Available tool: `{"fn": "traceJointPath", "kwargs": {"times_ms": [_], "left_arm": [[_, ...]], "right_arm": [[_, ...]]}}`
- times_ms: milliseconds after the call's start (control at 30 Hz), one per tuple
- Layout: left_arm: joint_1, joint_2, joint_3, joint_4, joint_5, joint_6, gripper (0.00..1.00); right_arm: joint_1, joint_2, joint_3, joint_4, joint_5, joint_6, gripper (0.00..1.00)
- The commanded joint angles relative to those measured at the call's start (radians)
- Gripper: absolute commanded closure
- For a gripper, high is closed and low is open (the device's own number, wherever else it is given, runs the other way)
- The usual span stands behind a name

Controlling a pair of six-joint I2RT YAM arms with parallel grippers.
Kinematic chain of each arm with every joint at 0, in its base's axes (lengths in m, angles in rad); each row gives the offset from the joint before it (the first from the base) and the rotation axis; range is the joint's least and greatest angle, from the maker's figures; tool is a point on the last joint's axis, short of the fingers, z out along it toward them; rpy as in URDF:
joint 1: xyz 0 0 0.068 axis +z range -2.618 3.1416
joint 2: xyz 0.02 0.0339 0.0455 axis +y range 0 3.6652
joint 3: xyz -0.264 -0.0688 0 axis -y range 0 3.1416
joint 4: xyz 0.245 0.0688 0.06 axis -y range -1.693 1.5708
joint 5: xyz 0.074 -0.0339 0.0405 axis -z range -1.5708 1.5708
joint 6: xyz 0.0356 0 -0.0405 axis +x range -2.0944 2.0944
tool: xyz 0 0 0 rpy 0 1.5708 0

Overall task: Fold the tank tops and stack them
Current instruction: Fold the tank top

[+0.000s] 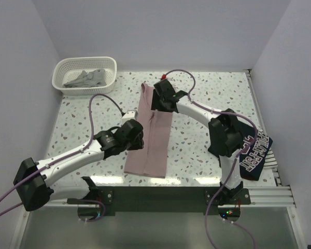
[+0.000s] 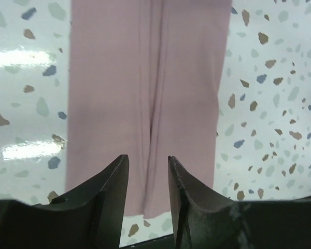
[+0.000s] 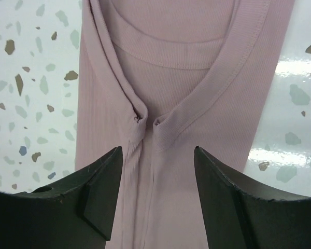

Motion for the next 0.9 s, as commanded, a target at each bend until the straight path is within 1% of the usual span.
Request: {"fn": "traceJointPath", "kwargs": {"times_ms": [0, 133, 300, 367, 433, 533, 667, 800, 867], "left_arm": [[0.075, -0.004, 0.009, 0.018, 0.02, 0.096, 0.59], [0.171, -0.015, -0.029, 0.041, 0.048, 0.131, 0.6], [0.224, -0.03, -0.072, 0.065, 0.08, 0.162, 0.6], [0.241, -0.028, -0.081, 0.073, 0.094, 0.17, 0.6], [0.25, -0.03, -0.092, 0.082, 0.102, 0.174, 0.61], [0.262, -0.027, -0.103, 0.094, 0.112, 0.179, 0.61], [0.281, -0.012, -0.109, 0.114, 0.126, 0.187, 0.61], [0.314, 0.027, -0.118, 0.166, 0.169, 0.196, 0.61], [0.336, 0.071, -0.121, 0.209, 0.206, 0.199, 0.61]], "right_arm": [[0.036, 0.059, 0.04, -0.002, 0.017, -0.023, 0.39], [0.05, 0.122, 0.094, -0.025, 0.049, -0.017, 0.39], [0.055, 0.206, 0.144, -0.039, 0.073, -0.024, 0.41], [0.055, 0.229, 0.166, -0.074, 0.099, -0.035, 0.47], [0.053, 0.26, 0.198, -0.102, 0.127, -0.06, 0.57], [0.044, 0.296, 0.244, -0.119, 0.156, -0.107, 0.6], [0.009, 0.359, 0.322, -0.132, 0.15, -0.169, 0.61], [-0.056, 0.424, 0.399, -0.1, 0.078, -0.213, 0.6], [-0.071, 0.444, 0.442, -0.064, 0.02, -0.244, 0.54]]}}
